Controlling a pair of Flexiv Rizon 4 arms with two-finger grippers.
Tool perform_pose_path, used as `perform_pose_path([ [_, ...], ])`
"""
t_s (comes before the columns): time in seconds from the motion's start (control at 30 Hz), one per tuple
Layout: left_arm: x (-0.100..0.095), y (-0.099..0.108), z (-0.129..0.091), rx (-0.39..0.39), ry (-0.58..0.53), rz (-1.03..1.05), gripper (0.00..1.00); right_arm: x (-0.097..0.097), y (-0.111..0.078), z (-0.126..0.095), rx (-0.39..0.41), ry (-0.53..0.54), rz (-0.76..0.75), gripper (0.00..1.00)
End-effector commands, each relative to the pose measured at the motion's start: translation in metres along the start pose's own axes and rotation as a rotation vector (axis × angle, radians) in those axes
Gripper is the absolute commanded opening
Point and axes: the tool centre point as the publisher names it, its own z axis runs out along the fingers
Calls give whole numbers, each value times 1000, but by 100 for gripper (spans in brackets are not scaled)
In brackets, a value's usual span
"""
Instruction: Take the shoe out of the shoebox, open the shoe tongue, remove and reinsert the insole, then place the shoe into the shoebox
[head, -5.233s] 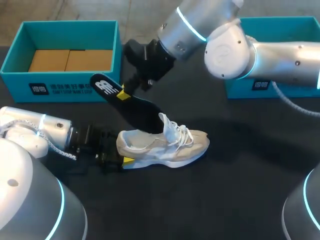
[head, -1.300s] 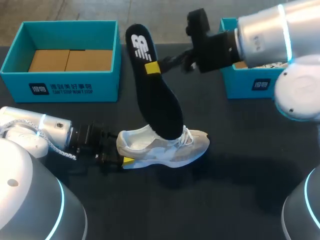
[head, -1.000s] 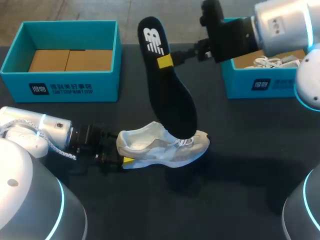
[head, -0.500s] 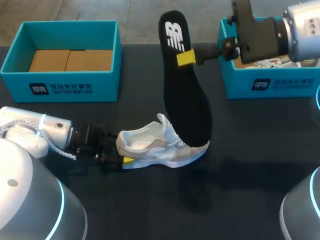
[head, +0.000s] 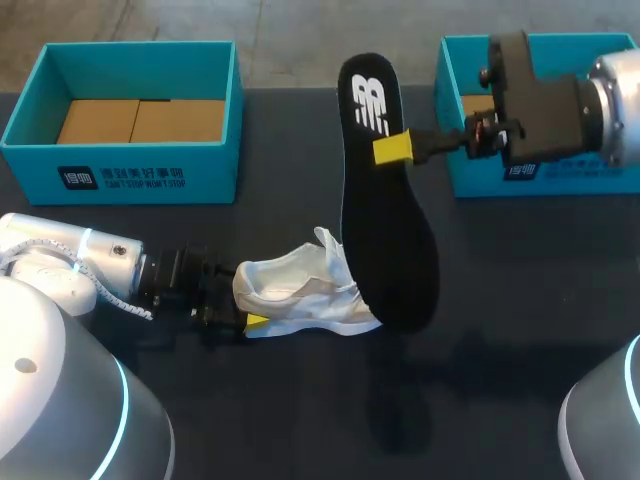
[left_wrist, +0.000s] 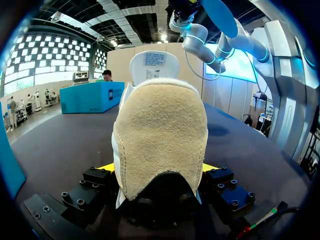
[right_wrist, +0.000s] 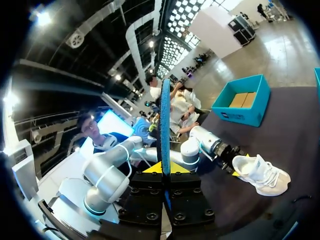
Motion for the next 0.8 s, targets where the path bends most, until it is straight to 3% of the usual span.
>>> perform_pose_path([
  [0.03, 0, 6, 0, 0, 0, 0, 0, 11, -16, -8, -52, -24, 7, 0],
  [0.5, 0, 6, 0, 0, 0, 0, 0, 31, -27, -8, -74, -69, -30, 0],
  [0.8, 0, 6, 0, 0, 0, 0, 0, 35, -21, -8, -78, -87, -62, 0],
])
